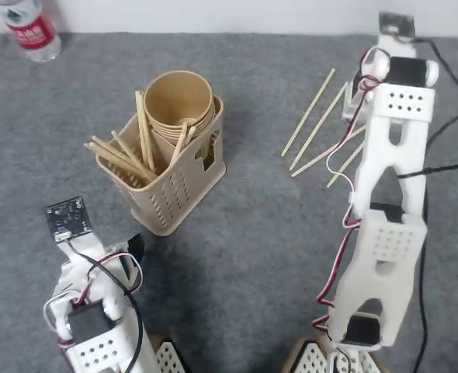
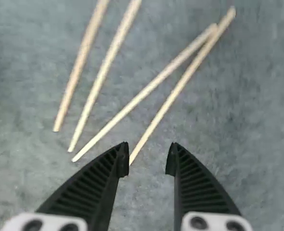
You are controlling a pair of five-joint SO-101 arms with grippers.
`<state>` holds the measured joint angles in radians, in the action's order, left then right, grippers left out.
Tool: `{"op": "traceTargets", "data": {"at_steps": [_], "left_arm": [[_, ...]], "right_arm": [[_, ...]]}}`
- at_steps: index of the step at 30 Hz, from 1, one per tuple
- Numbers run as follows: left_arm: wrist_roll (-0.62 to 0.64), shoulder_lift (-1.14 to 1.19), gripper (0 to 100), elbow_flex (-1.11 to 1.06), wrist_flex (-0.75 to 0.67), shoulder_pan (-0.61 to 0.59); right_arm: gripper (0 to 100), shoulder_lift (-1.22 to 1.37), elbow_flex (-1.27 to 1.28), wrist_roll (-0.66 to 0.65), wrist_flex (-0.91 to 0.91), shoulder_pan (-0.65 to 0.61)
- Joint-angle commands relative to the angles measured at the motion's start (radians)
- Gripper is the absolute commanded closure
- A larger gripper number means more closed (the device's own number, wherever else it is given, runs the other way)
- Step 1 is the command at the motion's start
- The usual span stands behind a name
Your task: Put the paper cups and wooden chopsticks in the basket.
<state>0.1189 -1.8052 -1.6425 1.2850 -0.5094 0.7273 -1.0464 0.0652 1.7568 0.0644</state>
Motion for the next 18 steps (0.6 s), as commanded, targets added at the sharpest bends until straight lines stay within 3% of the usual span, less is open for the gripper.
{"op": "traceTargets", "data": {"at_steps": [1,5,8,18], "left_arm": [[0.009,-0.015,70,0.005,-0.002,0.006],[0.009,-0.015,70,0.005,-0.002,0.006],[0.009,-0.015,70,0.005,-0.002,0.006],[0.008,-0.015,70,0.005,-0.002,0.006]], "right_arm": [[81.6,0.051,-0.008,0.052,0.028,0.005],[70.8,0.119,-0.009,0.212,0.002,0.004],[70.5,0.154,-0.009,0.296,-0.042,0.007],[70.5,0.242,-0.009,0.313,-0.228,-0.002]]}}
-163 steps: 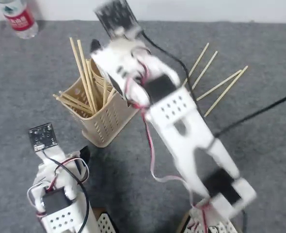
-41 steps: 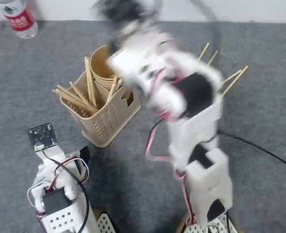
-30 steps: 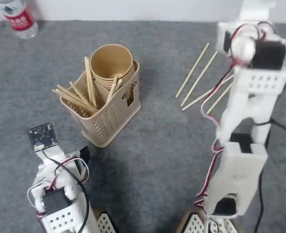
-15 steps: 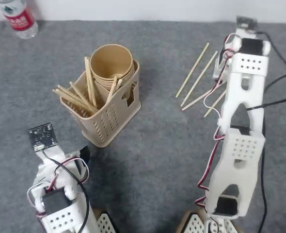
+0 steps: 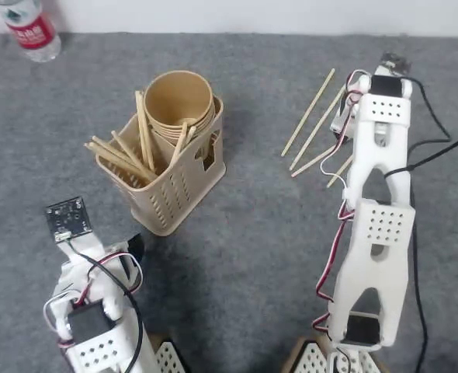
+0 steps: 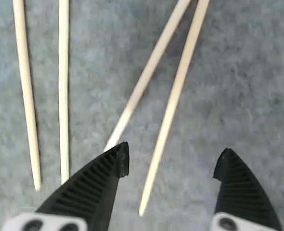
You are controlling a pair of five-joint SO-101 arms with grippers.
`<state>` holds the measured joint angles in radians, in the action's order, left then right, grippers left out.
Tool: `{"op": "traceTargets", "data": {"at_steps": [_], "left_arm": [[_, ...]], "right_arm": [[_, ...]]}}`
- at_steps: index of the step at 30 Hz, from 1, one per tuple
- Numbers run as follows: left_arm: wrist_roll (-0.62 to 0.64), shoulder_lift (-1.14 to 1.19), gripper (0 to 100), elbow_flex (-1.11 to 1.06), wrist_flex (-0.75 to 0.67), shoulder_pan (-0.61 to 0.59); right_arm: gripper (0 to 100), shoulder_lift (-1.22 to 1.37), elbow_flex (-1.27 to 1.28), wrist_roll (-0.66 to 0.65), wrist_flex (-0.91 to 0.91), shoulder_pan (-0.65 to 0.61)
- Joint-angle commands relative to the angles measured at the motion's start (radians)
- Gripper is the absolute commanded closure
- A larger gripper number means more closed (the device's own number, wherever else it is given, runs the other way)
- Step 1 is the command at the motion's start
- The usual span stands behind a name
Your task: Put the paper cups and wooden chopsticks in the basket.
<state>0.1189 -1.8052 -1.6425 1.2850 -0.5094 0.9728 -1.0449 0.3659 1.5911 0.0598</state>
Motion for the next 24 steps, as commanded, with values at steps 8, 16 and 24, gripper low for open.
{"op": "traceTargets", "data": {"at_steps": [8,16,24], "left_arm": [[0.008,-0.015,70,0.005,-0.002,0.006],[0.008,-0.015,70,0.005,-0.002,0.006],[0.009,-0.015,70,0.005,-0.002,0.006]], "right_arm": [[70.6,0.087,-0.011,0.012,-0.193,0.002],[73.4,0.137,-0.011,-0.068,-0.225,0.001],[98.2,0.140,-0.011,-0.301,-0.231,0.010]]}}
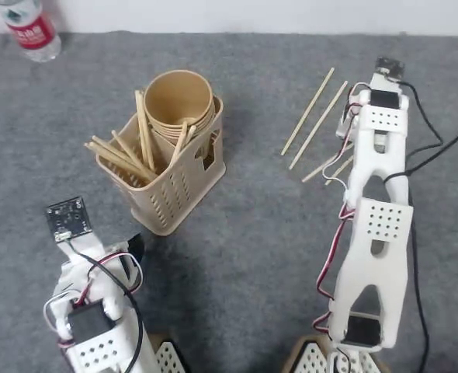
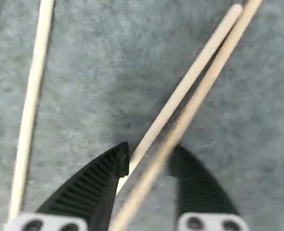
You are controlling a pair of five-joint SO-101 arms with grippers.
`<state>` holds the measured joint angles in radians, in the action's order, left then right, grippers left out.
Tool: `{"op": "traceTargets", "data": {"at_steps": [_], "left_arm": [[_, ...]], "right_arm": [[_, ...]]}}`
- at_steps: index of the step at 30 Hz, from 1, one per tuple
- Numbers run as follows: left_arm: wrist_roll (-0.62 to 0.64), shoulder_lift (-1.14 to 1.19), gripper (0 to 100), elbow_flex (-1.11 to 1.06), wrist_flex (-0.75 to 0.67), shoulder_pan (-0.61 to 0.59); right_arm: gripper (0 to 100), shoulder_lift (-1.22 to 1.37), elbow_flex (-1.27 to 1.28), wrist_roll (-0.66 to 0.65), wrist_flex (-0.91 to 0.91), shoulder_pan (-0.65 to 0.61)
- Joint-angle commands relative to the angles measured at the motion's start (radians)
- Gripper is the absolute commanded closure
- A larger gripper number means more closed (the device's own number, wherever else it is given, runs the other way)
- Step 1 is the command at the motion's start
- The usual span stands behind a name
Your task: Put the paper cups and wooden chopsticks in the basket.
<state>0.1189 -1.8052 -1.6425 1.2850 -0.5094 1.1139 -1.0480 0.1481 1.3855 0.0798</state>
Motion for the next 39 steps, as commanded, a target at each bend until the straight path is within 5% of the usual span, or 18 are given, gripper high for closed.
{"op": "traceTargets", "data": {"at_steps": [1,12,25,33,39], "left_arm": [[0.009,-0.015,70,0.005,-0.002,0.006],[0.009,-0.015,70,0.005,-0.002,0.006],[0.009,-0.015,70,0.005,-0.002,0.005],[0.009,-0.015,70,0.005,-0.002,0.005],[0.009,-0.015,70,0.005,-0.002,0.006]], "right_arm": [[96.8,-0.001,-0.008,-0.094,-0.024,-0.010],[99.1,-0.004,-0.086,-0.098,0.101,-0.019],[99.1,-0.007,-0.643,-0.118,0.407,-0.073],[99.1,-0.194,-0.637,-0.204,0.398,-0.139],[99.1,-0.449,-0.634,-0.204,0.400,-0.308]]}}
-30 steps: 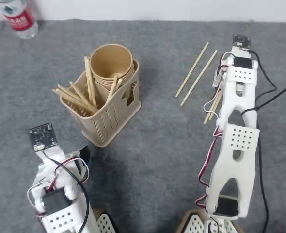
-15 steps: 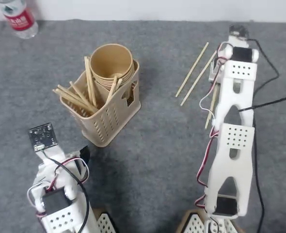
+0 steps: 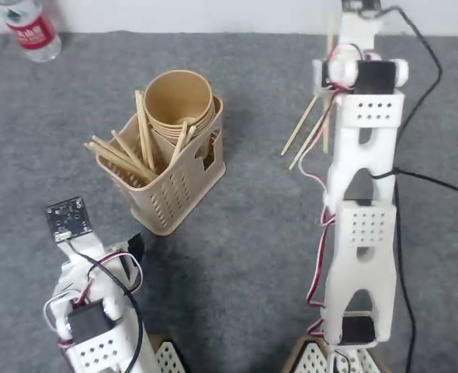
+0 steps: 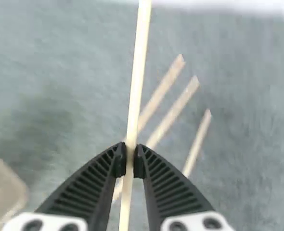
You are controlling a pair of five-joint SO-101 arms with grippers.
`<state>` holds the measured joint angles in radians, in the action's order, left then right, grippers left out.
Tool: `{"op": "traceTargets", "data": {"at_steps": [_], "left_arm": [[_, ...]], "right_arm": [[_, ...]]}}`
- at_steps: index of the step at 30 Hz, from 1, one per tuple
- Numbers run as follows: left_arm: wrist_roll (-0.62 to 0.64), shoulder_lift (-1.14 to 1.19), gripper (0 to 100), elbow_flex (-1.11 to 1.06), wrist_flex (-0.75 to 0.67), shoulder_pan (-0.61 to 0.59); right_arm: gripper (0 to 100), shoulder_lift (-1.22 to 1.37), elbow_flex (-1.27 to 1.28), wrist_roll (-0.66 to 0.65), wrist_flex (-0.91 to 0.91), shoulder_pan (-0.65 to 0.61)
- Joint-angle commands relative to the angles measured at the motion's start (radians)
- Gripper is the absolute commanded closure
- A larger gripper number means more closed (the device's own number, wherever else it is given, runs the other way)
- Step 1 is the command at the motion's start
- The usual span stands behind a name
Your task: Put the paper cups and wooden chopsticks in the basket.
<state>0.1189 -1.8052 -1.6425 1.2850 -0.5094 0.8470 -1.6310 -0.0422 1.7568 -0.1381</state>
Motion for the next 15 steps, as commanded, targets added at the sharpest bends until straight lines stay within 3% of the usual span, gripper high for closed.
{"op": "traceTargets", "data": {"at_steps": [1,10,15], "left_arm": [[0.009,-0.015,70,0.005,-0.002,0.006],[0.009,-0.015,70,0.005,-0.002,0.006],[0.009,-0.015,70,0.005,-0.002,0.006]], "right_arm": [[99.1,-0.225,-0.051,-0.014,0.028,-0.127],[99.1,-0.544,-0.048,-0.041,0.036,-0.568],[99.1,-0.670,0.064,-0.083,0.044,-0.624]]}}
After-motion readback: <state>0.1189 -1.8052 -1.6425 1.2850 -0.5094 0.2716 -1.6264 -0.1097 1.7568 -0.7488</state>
